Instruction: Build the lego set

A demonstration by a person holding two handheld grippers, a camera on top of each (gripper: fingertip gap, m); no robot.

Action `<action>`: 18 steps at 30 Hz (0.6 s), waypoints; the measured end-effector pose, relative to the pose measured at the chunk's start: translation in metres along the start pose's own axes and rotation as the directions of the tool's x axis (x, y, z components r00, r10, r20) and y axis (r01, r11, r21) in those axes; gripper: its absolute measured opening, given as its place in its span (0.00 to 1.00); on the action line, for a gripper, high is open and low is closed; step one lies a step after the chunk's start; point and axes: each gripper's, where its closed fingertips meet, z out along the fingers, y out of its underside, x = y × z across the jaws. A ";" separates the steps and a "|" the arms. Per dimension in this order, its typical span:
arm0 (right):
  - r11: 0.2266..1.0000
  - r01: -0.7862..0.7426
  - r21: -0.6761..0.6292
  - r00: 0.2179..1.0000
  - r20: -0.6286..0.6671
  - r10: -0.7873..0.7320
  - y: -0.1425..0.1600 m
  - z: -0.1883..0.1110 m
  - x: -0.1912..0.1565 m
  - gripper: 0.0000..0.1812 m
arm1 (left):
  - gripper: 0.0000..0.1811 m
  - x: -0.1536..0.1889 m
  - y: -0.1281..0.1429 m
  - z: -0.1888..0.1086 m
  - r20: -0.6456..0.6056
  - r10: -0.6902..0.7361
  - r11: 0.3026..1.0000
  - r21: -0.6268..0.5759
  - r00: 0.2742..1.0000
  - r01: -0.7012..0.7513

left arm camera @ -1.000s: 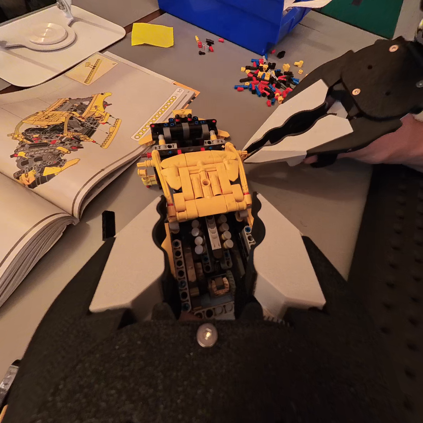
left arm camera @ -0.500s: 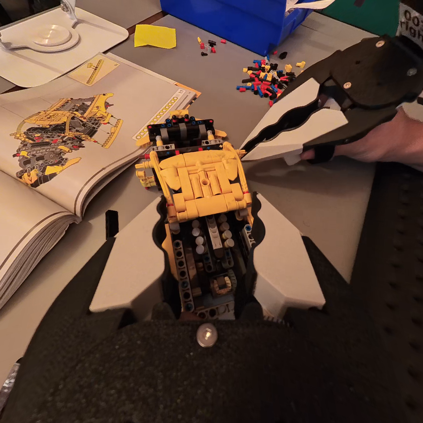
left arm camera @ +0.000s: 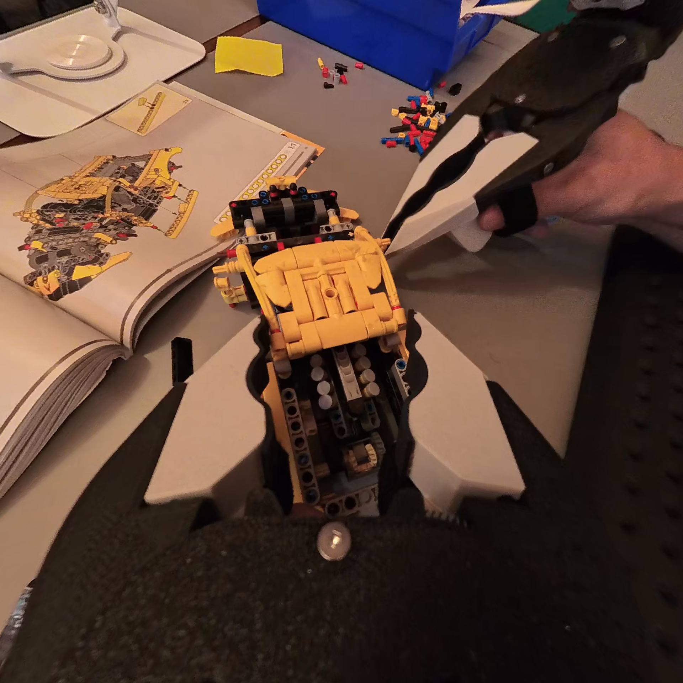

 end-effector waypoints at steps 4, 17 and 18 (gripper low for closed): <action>0.961 0.275 -0.018 0.950 -0.149 -0.275 -0.001 0.001 0.003 0.03 | 0.41 0.000 0.000 0.000 0.005 -0.003 1.000 0.005 1.000 0.003; 0.987 -0.037 0.155 0.992 0.123 0.018 -0.023 -0.040 -0.048 0.03 | 0.32 0.030 -0.026 -0.020 0.152 0.383 0.914 0.078 0.911 -0.397; 0.982 -0.081 0.173 0.981 0.186 0.048 -0.031 -0.045 -0.058 0.03 | 0.30 0.043 -0.028 -0.018 0.163 0.463 0.875 0.073 0.871 -0.479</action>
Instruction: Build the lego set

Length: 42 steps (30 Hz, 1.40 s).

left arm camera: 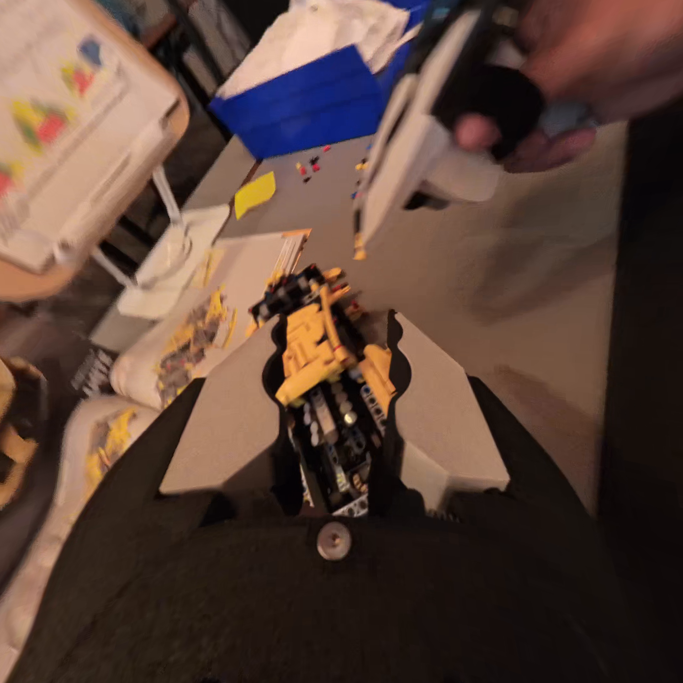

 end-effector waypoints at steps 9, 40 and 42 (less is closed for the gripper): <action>0.999 0.034 -0.007 0.991 0.130 -0.033 -0.010 0.000 -0.041 0.03 | 0.05 0.023 -0.041 0.003 0.162 0.199 0.973 0.085 0.967 -0.214; 0.998 0.043 0.047 0.990 0.130 -0.049 0.003 -0.017 -0.028 0.02 | 0.04 0.035 -0.043 0.022 0.340 0.011 0.998 0.047 0.941 -0.029; 0.998 0.043 0.049 0.993 0.110 -0.048 0.003 -0.017 -0.026 0.02 | 0.04 0.035 -0.041 0.024 0.322 -0.013 0.999 0.051 0.947 -0.003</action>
